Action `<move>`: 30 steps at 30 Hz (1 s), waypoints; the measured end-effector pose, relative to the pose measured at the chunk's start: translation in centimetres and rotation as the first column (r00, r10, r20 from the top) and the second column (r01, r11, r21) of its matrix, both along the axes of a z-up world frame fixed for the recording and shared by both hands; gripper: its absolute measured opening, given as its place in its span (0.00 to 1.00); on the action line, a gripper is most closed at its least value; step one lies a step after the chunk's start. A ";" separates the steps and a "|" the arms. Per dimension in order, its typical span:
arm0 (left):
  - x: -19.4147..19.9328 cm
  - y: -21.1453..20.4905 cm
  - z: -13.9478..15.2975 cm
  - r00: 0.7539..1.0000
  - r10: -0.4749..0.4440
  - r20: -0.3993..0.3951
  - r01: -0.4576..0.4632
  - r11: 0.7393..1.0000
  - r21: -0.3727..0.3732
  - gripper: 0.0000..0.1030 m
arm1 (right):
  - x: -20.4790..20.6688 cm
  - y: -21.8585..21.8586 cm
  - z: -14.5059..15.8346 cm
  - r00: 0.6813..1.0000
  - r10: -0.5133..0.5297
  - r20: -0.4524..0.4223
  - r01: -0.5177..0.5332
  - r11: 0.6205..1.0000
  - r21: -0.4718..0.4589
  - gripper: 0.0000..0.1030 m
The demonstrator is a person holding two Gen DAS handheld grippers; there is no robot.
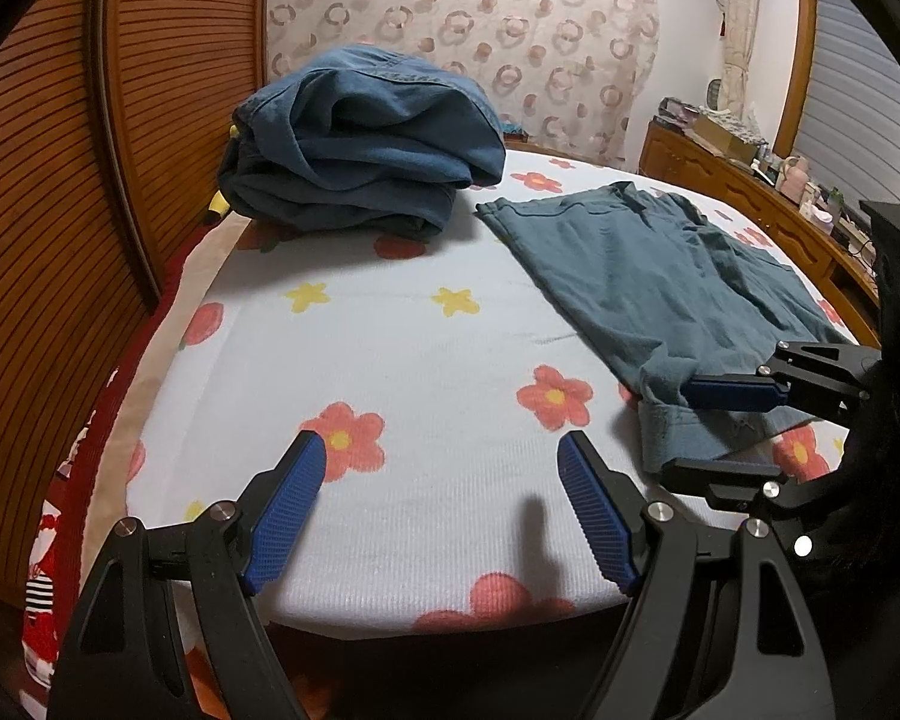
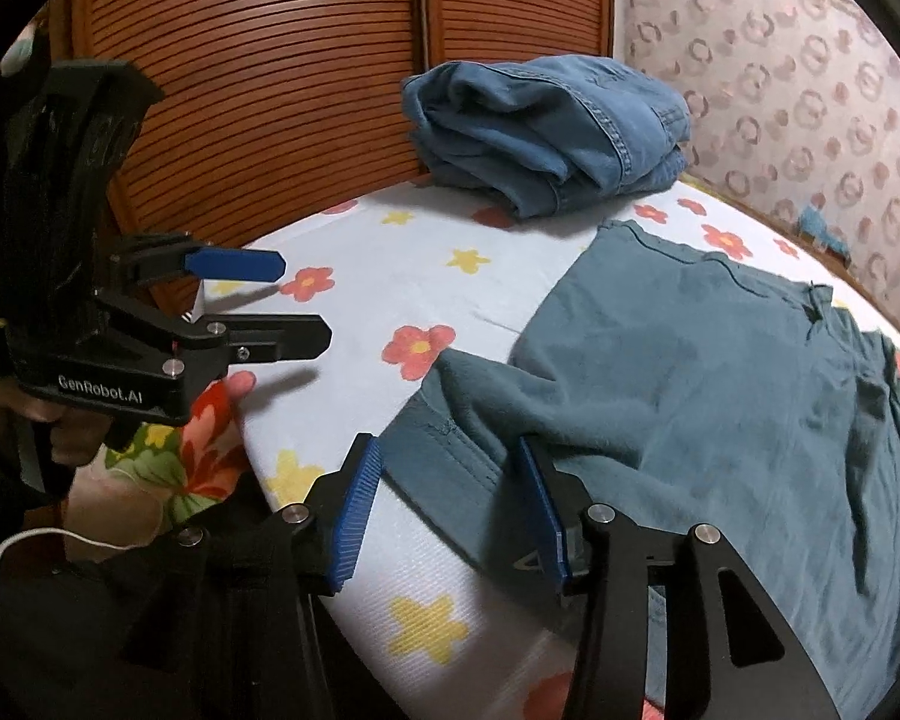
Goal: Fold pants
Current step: 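Move the right gripper to a leg hem and grasp it, then lift the leg hem with the right gripper and fold it over the shorts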
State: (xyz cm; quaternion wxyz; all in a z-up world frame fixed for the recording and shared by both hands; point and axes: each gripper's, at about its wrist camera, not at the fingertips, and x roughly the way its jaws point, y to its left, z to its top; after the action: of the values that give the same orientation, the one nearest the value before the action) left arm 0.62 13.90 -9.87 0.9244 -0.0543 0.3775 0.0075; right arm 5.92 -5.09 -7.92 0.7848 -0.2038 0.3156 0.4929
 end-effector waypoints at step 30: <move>4.3 -9.7 4.4 0.969 -0.233 0.081 0.230 0.972 0.042 0.78 | 3.4 -21.8 7.4 0.889 -0.454 -0.054 0.451 0.849 0.276 0.06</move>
State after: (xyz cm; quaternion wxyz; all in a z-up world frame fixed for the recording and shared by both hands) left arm 4.96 4.16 -5.47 0.9351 0.0046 0.3411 -0.0966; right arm 9.31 -26.90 -0.49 0.9015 -0.0134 0.2762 0.3329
